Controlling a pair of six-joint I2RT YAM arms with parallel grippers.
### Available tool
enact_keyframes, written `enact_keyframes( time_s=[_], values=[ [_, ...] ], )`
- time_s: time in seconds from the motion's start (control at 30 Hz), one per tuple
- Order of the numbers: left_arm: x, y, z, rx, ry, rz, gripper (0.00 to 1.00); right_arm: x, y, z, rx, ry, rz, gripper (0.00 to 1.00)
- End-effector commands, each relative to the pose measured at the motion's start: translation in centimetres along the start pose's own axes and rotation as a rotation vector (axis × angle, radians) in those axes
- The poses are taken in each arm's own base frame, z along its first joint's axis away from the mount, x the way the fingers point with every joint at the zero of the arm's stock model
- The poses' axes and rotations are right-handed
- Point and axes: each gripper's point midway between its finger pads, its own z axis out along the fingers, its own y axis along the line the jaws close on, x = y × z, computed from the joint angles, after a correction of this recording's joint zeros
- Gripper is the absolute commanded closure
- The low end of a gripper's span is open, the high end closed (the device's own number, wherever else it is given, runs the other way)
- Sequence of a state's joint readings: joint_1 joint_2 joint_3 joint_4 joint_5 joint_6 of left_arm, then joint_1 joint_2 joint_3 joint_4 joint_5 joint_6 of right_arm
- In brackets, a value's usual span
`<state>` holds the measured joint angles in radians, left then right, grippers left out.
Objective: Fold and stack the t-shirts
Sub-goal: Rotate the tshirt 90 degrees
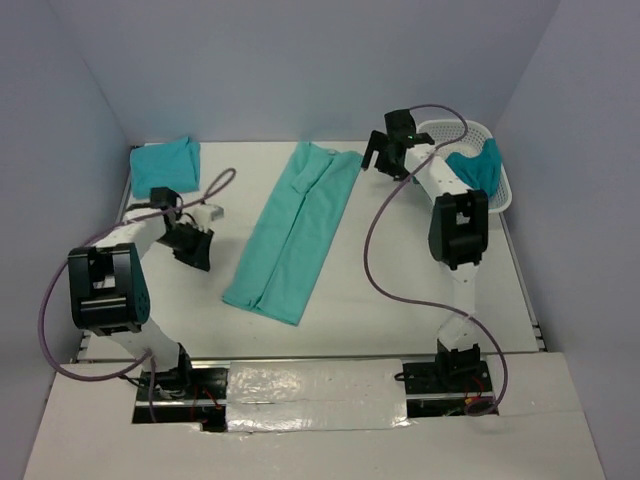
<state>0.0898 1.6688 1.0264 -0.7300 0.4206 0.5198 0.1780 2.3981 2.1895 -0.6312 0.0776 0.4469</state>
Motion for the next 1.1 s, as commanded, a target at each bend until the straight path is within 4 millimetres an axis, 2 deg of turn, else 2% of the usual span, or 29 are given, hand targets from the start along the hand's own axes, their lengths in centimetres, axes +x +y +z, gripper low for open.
enact_keyframes(
  time_s=[0.0, 0.03, 0.07, 0.1, 0.13, 0.17, 0.2, 0.23, 0.27, 0.3, 0.33, 0.37, 0.47, 0.5, 0.53, 0.6, 0.7, 0.8, 0.9, 1.07],
  values=[
    [-2.7, 3.2, -5.6, -0.145, -0.149, -0.069, 0.7, 1.4, 3.2, -12.6, -0.088, -0.021, -0.105, 0.0],
    [-2.7, 4.0, -6.6, -0.176, -0.169, -0.096, 0.7, 2.7, 6.1, -17.9, -0.205, -0.044, -0.127, 0.0],
    [-3.3, 4.1, -7.8, -0.206, -0.208, -0.088, 0.7, 9.0, 4.9, -16.9, -0.216, 0.063, -0.137, 0.0],
    [-3.4, 3.9, -8.2, -0.217, -0.225, -0.094, 0.7, 12.2, 5.6, -18.0, -0.266, 0.106, -0.09, 0.0],
    [-3.8, 3.6, -9.0, -0.235, -0.258, -0.081, 0.69, 14.4, 9.1, -22.1, -0.411, 0.073, -0.11, 0.0],
    [-3.9, 3.4, -9.0, -0.235, -0.275, -0.077, 0.69, 20.3, 7.5, -21.7, -0.386, 0.171, -0.118, 0.0],
    [-3.9, 3.2, -9.1, -0.233, -0.286, -0.084, 0.68, 22.7, 8.1, -22.7, -0.402, 0.21, -0.061, 0.04],
    [-4.1, 2.9, -9.5, -0.238, -0.303, -0.085, 0.68, 23.4, 9.7, -24.7, -0.483, 0.193, -0.02, 0.07],
    [-4.1, 2.6, -9.5, -0.232, -0.314, -0.095, 0.68, 28.3, 9.3, -25.2, -0.504, 0.278, -0.015, 0.12],
    [-4.2, 2.4, -9.6, -0.229, -0.324, -0.103, 0.67, 29.8, 10.1, -26.0, -0.532, 0.323, 0.095, 0.31],
    [-4.3, 2.1, -9.8, -0.224, -0.336, -0.106, 0.67, 31.3, 10.4, -26.5, -0.58, 0.341, 0.135, 0.38],
    [-4.5, 1.9, -9.8, -0.211, -0.346, -0.109, 0.66, 33.2, 11.4, -27.6, -0.603, 0.378, 0.134, 0.4],
    [-4.6, 1.5, -9.7, -0.198, -0.358, -0.132, 0.64, 36.6, 12.8, -28.3, -0.567, 0.44, 0.144, 0.36],
    [-4.5, 1.5, -9.6, -0.194, -0.361, -0.131, 0.63, 38.0, 12.8, -27.3, -0.529, 0.474, 0.131, 0.35],
    [-4.3, 1.3, -9.3, -0.188, -0.361, -0.129, 0.63, 38.5, 13.2, -27.2, -0.498, 0.505, 0.151, 0.34],
    [-4.2, 1.1, -9.3, -0.185, -0.366, -0.131, 0.63, 41.0, 12.8, -26.5, -0.444, 0.574, 0.157, 0.34],
    [-4.7, 0.5, -9.7, -0.174, -0.388, -0.11, 0.63, 42.9, 12.4, -25.5, -0.389, 0.603, 0.185, 0.34],
    [-5.6, -0.1, -10.5, -0.168, -0.429, -0.09, 0.62, 43.8, 11.4, -24.0, -0.327, 0.602, 0.231, 0.34],
    [-6.0, -0.6, -10.7, -0.159, -0.447, -0.077, 0.62, 43.2, 10.9, -22.4, -0.28, 0.576, 0.286, 0.36],
    [-5.6, -1.4, -10.8, -0.157, -0.441, -0.048, 0.62, 42.5, 10.0, -20.6, -0.233, 0.552, 0.389, 0.4]
  ],
)
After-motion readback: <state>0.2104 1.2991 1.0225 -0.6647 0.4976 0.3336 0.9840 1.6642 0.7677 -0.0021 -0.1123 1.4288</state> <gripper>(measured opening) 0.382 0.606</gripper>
